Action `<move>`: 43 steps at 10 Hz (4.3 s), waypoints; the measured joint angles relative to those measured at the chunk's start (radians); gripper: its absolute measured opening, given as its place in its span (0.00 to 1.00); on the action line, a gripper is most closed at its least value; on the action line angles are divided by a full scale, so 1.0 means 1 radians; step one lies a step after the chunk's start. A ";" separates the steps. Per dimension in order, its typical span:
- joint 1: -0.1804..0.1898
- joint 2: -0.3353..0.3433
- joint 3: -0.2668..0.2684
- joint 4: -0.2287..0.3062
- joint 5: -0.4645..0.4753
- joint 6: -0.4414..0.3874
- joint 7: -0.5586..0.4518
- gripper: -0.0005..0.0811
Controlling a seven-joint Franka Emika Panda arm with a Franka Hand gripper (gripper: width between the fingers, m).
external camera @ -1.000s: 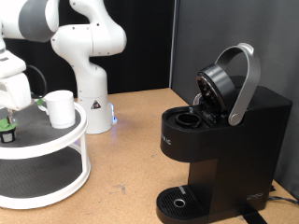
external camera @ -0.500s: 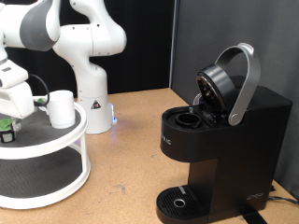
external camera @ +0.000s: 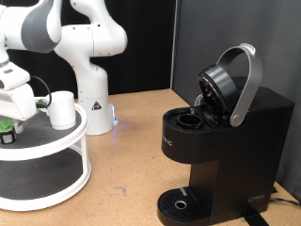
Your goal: Make a cup of coffee with the keurig machine
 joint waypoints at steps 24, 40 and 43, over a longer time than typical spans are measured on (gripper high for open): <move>0.064 -0.027 0.052 0.270 0.598 -0.383 0.266 0.58; 0.119 0.029 0.144 0.419 0.832 -0.778 0.569 0.58; 0.135 0.018 0.228 0.412 0.894 -0.695 0.705 0.58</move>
